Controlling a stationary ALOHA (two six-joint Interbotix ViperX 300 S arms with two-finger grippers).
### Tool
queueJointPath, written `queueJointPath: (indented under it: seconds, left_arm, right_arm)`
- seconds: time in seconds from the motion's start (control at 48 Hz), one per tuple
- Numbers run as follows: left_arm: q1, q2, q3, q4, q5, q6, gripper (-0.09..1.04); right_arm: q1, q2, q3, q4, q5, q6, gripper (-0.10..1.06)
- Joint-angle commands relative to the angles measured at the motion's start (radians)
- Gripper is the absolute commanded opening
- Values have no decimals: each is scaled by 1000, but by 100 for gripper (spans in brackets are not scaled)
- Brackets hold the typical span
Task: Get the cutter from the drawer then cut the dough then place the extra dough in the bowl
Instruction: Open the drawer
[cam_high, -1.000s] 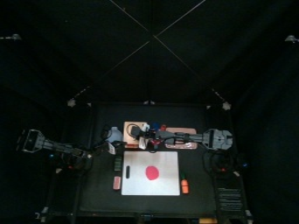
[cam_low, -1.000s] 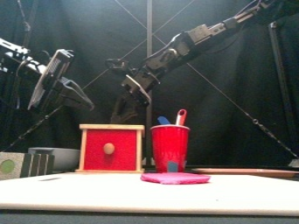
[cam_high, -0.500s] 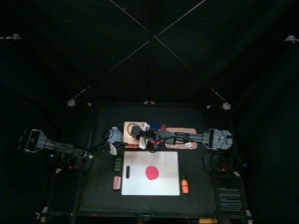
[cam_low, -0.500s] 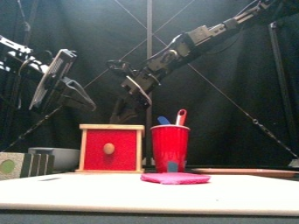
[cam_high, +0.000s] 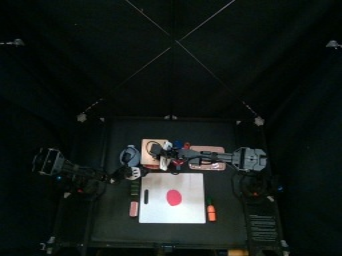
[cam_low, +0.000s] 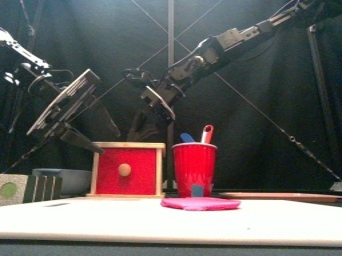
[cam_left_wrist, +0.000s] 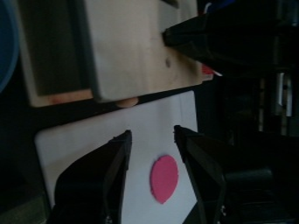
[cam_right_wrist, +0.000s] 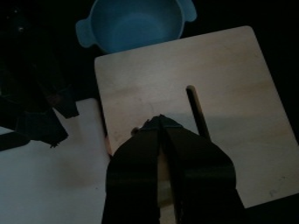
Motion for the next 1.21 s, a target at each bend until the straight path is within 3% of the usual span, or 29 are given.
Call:
queueJointPath:
  seconds: [0.021, 0.5, 1.208]
  left_arm:
    - [-3, 57, -44, -6, -31, -3, 82]
    - [14, 245, -146, -26, -115, -2, 81]
    - [49, 273, -137, -75, -169, 3, 81]
  right_arm:
    - [-3, -18, 2, -2, 20, 3, 3]
    - [-3, -15, 6, -2, 14, 5, 3]
    - [0, -9, 11, 0, 14, 5, 3]
